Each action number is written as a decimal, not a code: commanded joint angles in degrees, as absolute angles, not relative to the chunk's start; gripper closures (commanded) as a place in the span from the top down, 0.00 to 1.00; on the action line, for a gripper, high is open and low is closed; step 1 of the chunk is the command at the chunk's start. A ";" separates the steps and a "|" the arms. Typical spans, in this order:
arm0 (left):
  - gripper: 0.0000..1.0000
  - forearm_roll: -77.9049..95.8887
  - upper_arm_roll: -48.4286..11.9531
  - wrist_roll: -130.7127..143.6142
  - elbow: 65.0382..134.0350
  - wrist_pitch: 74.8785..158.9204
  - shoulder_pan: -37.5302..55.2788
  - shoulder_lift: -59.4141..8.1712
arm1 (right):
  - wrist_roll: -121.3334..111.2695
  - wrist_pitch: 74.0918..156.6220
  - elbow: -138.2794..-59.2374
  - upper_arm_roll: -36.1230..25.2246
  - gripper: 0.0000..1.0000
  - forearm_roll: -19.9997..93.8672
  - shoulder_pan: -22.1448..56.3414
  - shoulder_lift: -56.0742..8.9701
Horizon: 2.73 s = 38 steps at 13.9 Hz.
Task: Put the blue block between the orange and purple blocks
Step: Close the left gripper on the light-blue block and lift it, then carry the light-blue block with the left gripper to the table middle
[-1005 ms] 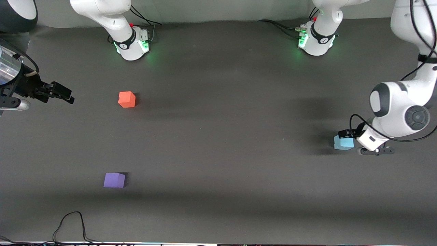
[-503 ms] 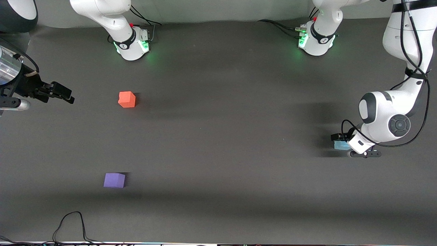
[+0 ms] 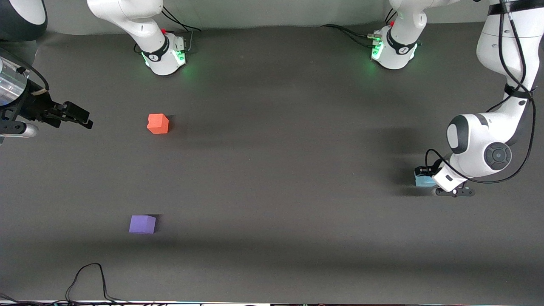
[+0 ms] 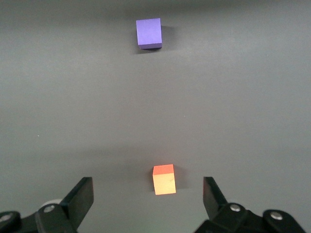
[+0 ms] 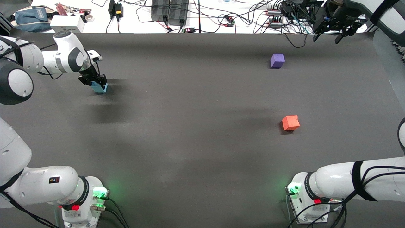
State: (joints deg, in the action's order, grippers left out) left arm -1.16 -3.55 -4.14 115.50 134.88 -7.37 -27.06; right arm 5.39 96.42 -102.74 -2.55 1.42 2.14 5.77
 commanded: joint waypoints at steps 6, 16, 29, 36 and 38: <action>0.18 0.70 -3.87 -4.04 114.44 107.25 -5.98 -1.08 | 5.27 96.42 -102.83 -2.64 1.00 0.62 2.37 6.06; 0.18 3.78 -6.32 6.98 101.79 93.69 2.34 3.62 | 5.27 96.33 -102.74 -2.72 1.00 0.62 2.37 5.98; 0.16 -5.36 -14.06 54.94 68.55 100.00 32.78 -33.91 | 5.01 96.33 -103.01 -2.72 1.00 0.62 2.37 5.89; 0.16 -9.05 -13.98 54.93 71.02 120.66 33.75 -50.61 | 4.83 96.24 -103.80 -2.99 1.00 0.70 2.29 5.80; 0.17 -8.88 -13.98 55.02 70.93 122.60 34.62 -52.90 | 5.01 96.33 -103.80 -2.99 1.00 0.70 2.29 5.80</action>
State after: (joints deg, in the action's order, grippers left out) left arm -8.04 -14.23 54.90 72.02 121.74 33.29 -51.73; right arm 5.39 96.41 -103.47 -2.73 1.41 2.09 5.43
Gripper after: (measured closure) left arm 0.445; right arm 0.000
